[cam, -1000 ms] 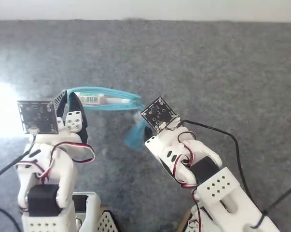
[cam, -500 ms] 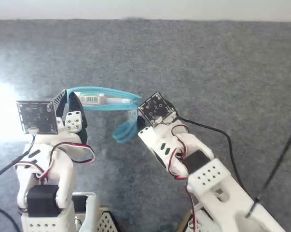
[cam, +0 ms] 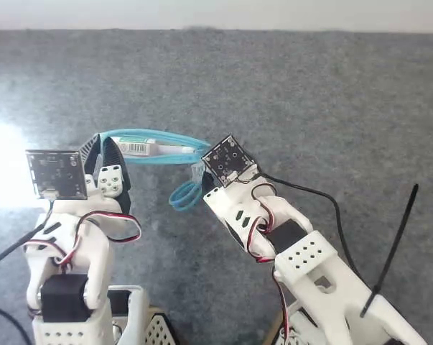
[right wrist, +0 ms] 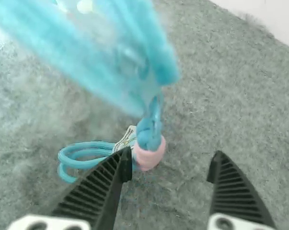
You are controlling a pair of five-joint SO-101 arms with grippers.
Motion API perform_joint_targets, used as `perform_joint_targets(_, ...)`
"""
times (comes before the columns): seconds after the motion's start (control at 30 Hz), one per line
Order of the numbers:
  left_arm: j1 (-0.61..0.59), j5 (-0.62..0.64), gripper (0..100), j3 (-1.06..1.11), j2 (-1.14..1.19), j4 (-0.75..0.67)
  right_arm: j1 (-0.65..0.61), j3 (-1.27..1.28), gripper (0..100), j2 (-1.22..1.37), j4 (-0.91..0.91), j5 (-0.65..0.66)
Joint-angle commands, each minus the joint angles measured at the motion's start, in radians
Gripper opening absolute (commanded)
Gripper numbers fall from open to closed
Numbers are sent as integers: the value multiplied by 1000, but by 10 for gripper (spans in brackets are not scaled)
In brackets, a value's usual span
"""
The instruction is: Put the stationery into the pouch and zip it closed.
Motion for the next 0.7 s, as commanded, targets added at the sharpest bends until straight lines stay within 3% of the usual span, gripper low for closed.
perform_joint_targets(0.0,0,11,11,-50,-6,-6,2,-72,175,2,-42,-3)
perform_joint_targets(0.47,0,11,11,-50,-6,-5,5,-72,208,4,-54,-26)
perform_joint_targets(0.67,0,11,11,-50,-6,-5,42,-86,102,4,-48,-44)
